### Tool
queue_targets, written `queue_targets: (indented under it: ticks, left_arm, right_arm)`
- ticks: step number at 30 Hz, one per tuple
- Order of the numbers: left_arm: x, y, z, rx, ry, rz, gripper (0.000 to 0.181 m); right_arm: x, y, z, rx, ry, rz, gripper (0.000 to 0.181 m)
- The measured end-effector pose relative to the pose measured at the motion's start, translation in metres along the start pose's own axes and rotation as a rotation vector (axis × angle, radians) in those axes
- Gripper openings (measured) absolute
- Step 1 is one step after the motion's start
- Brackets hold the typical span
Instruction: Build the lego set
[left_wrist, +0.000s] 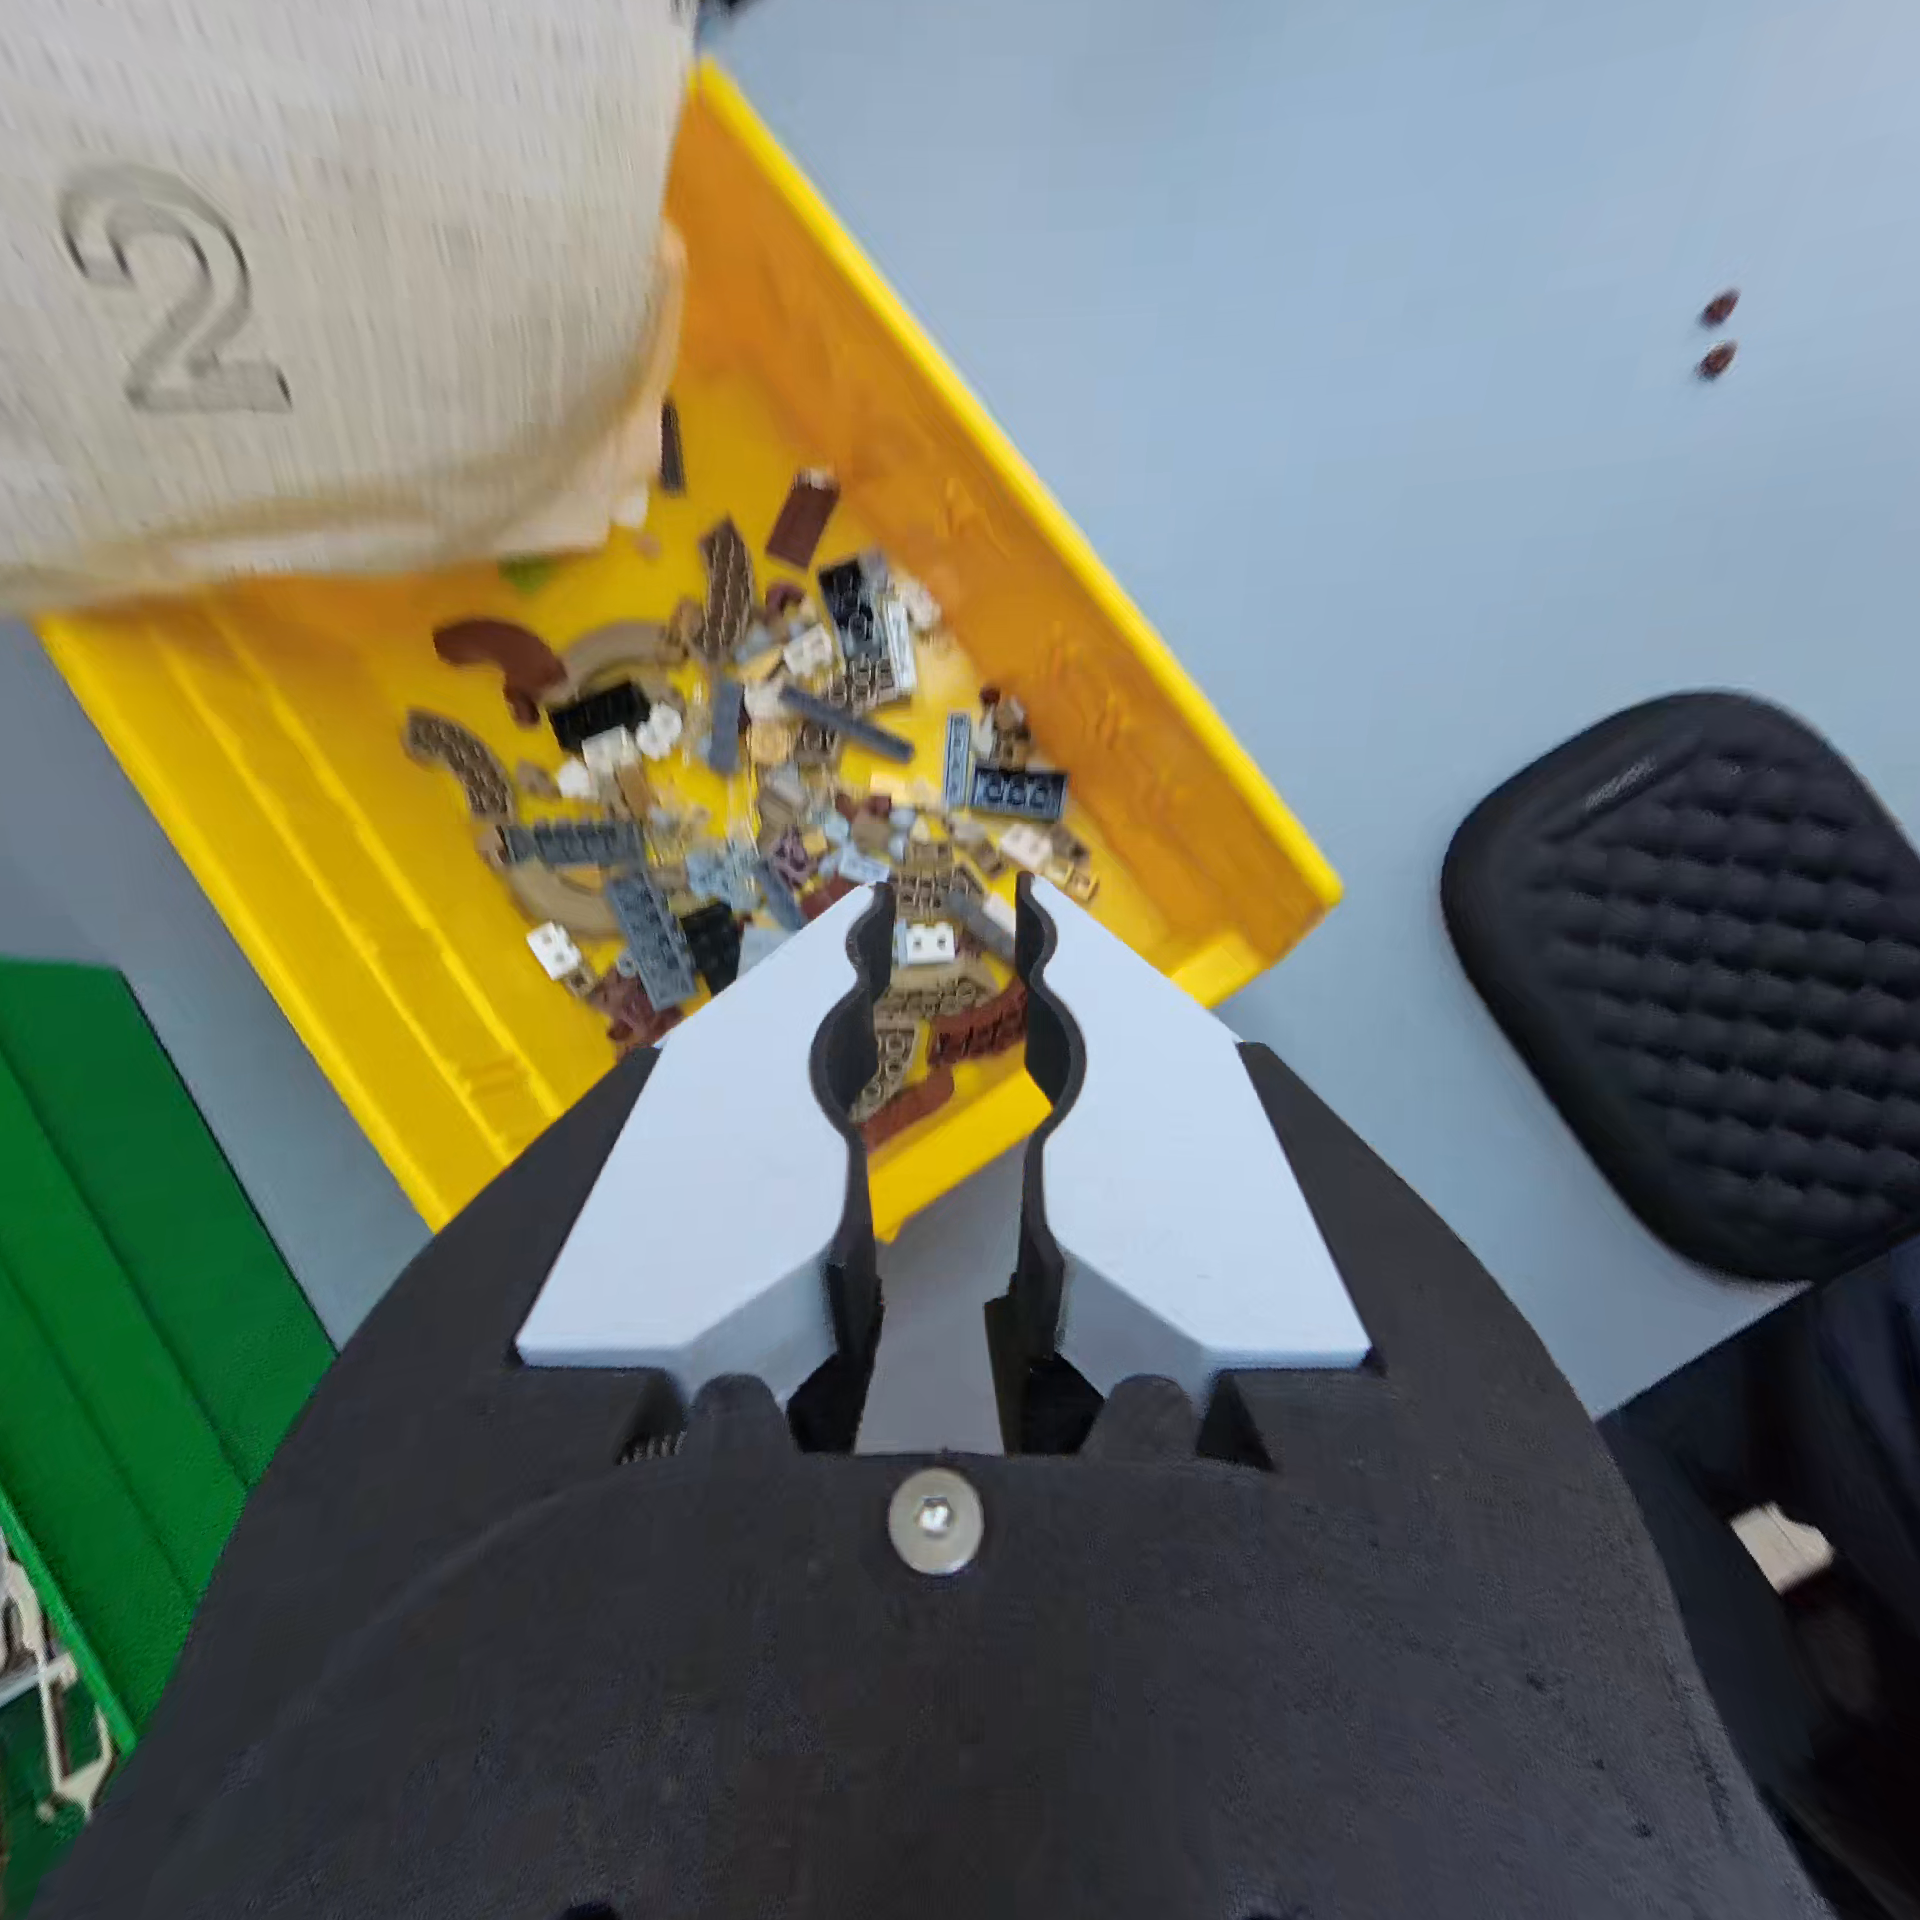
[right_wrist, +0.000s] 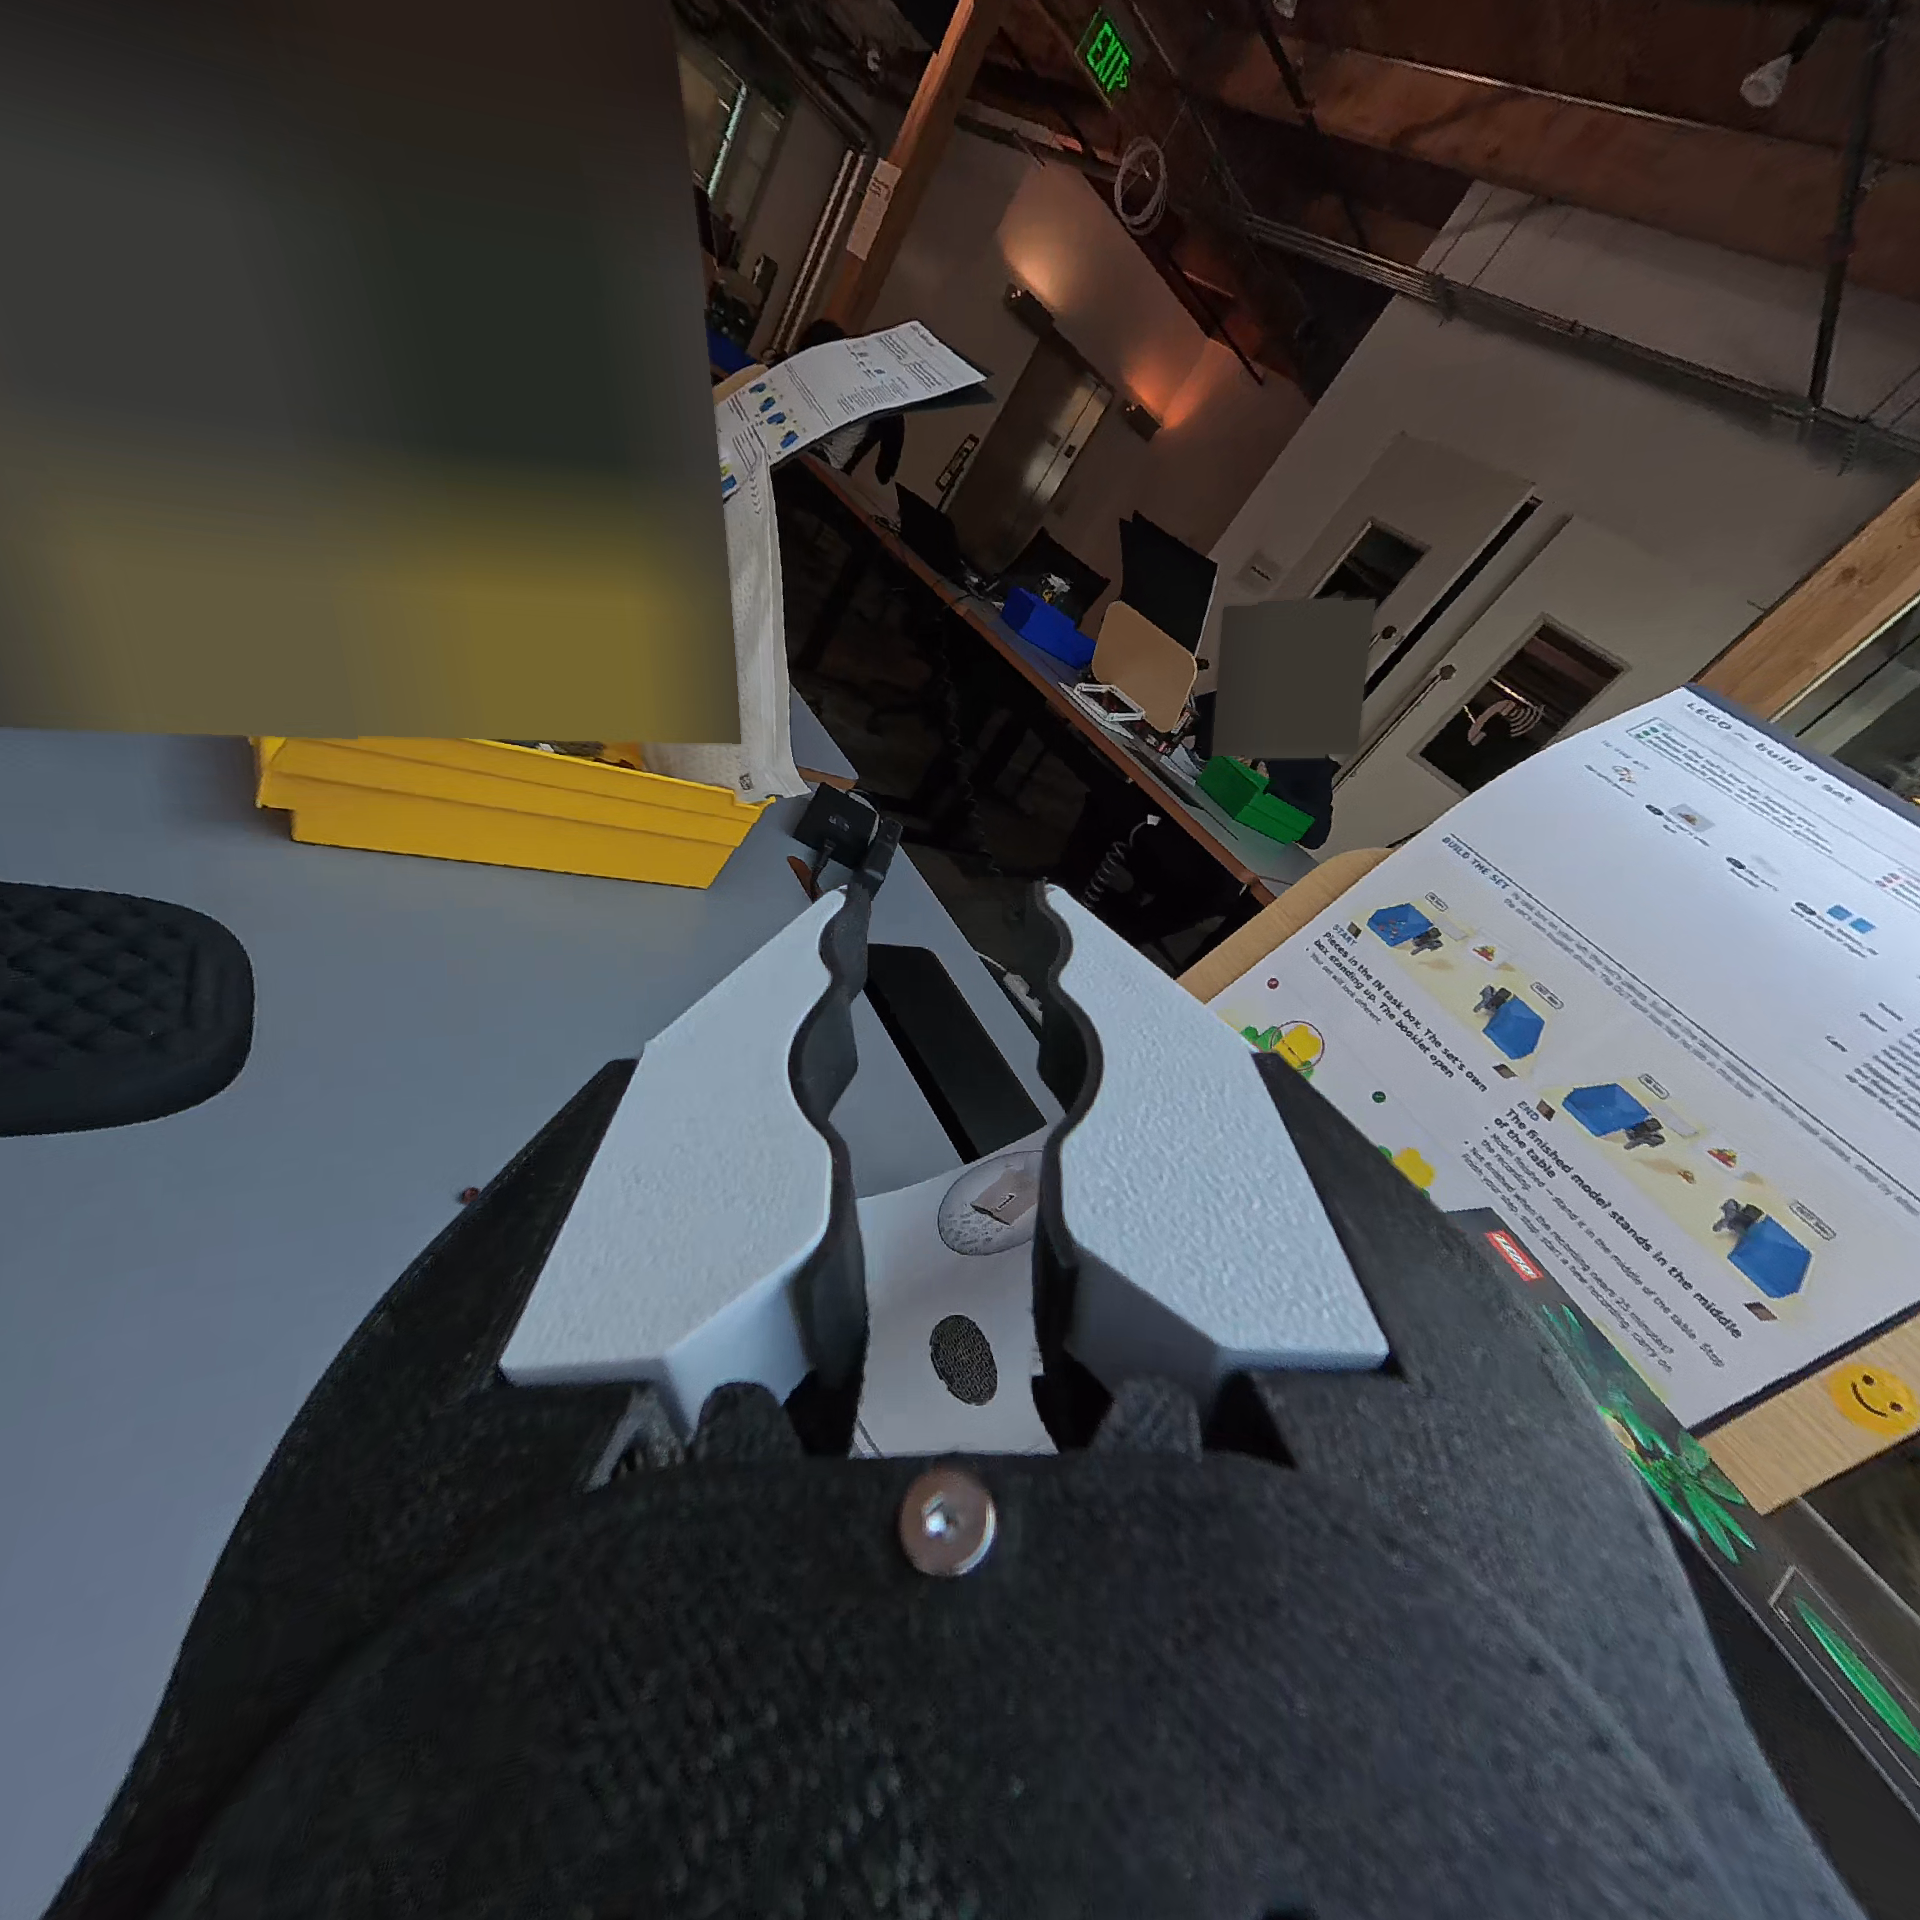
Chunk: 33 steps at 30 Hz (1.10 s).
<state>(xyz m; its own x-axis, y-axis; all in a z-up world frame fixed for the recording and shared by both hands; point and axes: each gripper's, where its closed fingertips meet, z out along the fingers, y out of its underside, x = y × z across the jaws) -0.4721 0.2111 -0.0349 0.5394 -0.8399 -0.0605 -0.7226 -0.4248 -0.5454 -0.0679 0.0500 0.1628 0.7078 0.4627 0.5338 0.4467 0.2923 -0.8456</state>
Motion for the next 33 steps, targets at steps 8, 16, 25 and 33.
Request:
queue_targets:
  ticks: [8, 16, 25, 33]
  left_arm:
    - [-0.043, 0.065, 0.036, -0.352, -0.080, 0.102, 0.020]
    - [-0.046, 0.100, 0.066, -0.566, 0.045, 0.040, 0.018]
    - [-0.029, 0.091, 0.084, -0.513, 0.146, 0.092, 0.025]
    - [-0.066, 0.063, 0.094, -0.425, -0.033, 0.158, 0.020]
  right_arm:
    - [-0.017, 0.013, 0.043, -0.060, -0.042, 0.017, 0.030]
    - [-0.033, 0.030, 0.066, -0.167, -0.063, -0.037, 0.030]
    - [-0.039, 0.033, 0.075, -0.175, -0.081, -0.005, 0.030]
    - [-0.046, 0.031, 0.079, -0.188, -0.082, -0.023, 0.030]
